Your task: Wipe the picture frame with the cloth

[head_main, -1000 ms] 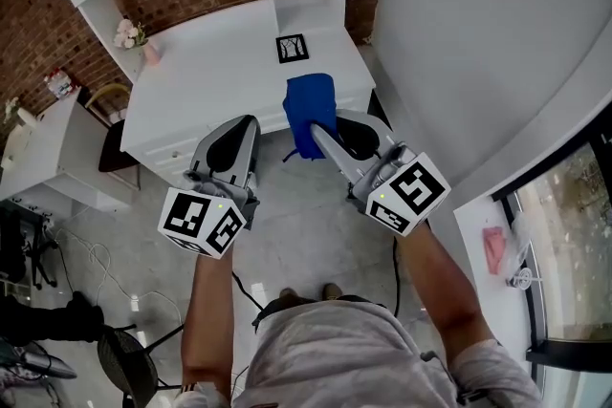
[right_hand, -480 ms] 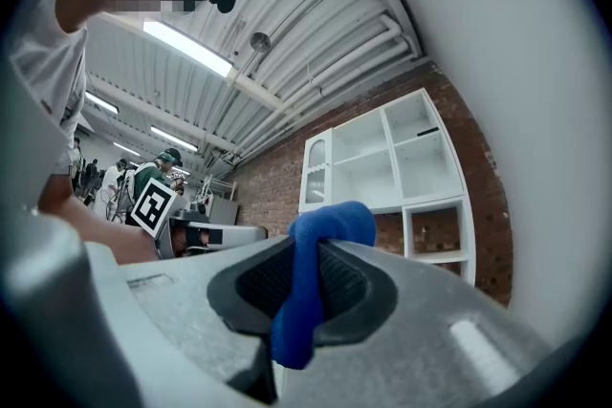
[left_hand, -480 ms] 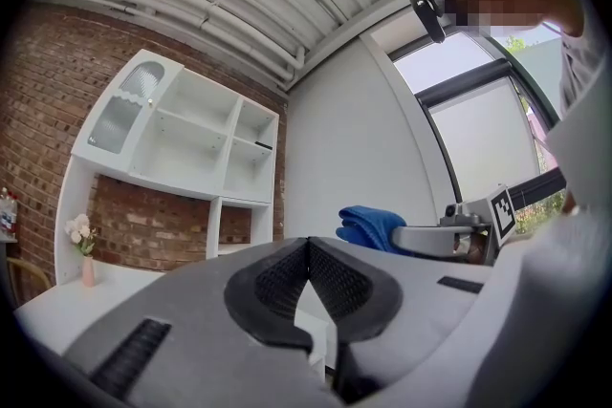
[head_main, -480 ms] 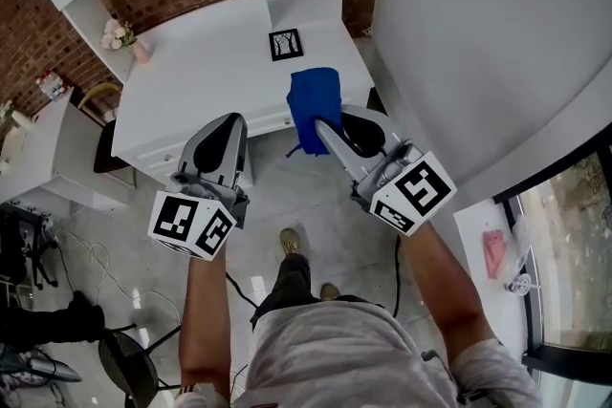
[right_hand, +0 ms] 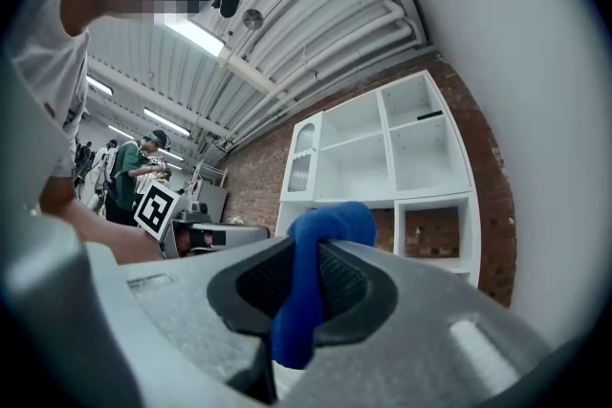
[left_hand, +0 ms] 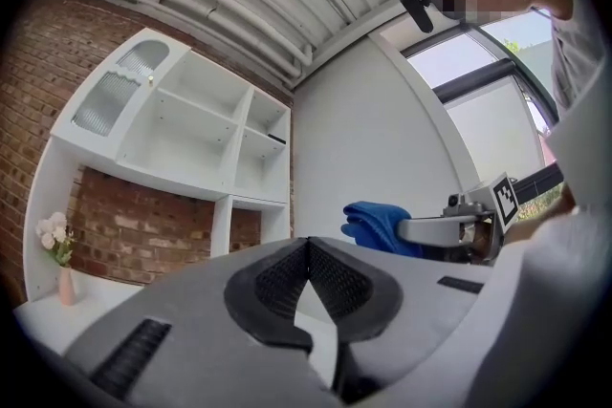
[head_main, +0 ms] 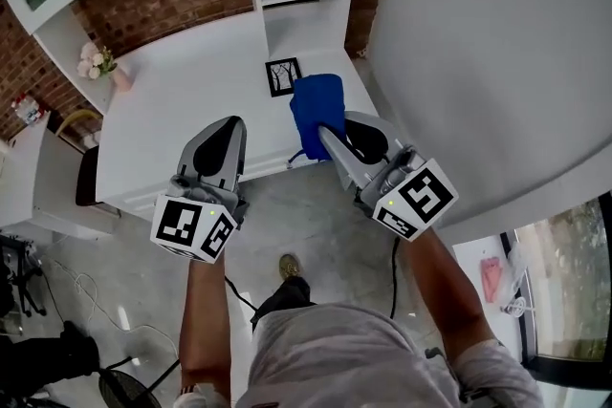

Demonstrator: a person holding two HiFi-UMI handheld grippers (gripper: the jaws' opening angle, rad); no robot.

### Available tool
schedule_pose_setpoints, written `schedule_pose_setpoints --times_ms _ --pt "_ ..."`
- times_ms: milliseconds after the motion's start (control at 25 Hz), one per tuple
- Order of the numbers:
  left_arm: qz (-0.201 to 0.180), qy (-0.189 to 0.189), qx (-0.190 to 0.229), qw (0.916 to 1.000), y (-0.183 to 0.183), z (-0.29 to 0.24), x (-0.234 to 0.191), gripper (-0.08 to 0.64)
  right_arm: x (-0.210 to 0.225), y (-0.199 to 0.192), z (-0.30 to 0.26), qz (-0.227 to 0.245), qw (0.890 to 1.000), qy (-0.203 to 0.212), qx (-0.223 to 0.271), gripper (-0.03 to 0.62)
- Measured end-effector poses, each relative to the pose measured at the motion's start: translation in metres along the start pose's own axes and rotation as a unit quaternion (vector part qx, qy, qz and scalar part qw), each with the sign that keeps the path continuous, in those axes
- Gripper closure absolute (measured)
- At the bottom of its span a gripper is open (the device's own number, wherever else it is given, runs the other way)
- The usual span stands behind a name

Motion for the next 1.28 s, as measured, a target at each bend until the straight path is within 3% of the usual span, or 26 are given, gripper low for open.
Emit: schedule_pose_setpoints --times_ms 240,440,680,960,1280 --pt "0.005 -0.021 -0.007 0.9997 -0.016 -0.049 -0.087 0.560 0.040 -0.015 -0.076 0.029 0.999 -0.022 -0.019 0.545" --pt "0.008 -0.039 -0.014 0.9991 -0.028 -0.087 -0.133 0.560 0.070 -0.035 -0.119 0.032 0.998 -0.034 -0.031 0.545" --pt "0.025 -0.043 -0.032 0.9983 -0.047 -0.123 -0.165 0.560 0.103 -0.061 -0.154 0.021 0.998 -0.030 -0.044 0.545" --pt "0.035 -0.032 -0.051 0.9976 -0.084 -0.172 -0.192 0.560 0.146 -0.094 -0.196 0.034 0.998 0.007 -0.048 0.545" --pt "0.043 0.003 -0.104 0.9937 -0.132 -0.231 -0.222 0.560 0.207 -0.139 -0.240 0.003 0.997 0.040 -0.065 0.545"
Point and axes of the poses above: the fingertips, and each gripper's own axes: z backward along the fingers, x to its right, y out of its top, the point moved 5 cm from there along z, backward along the fingers, and after that the axes turned 6 degrees about -y, right-handed, at the moved point
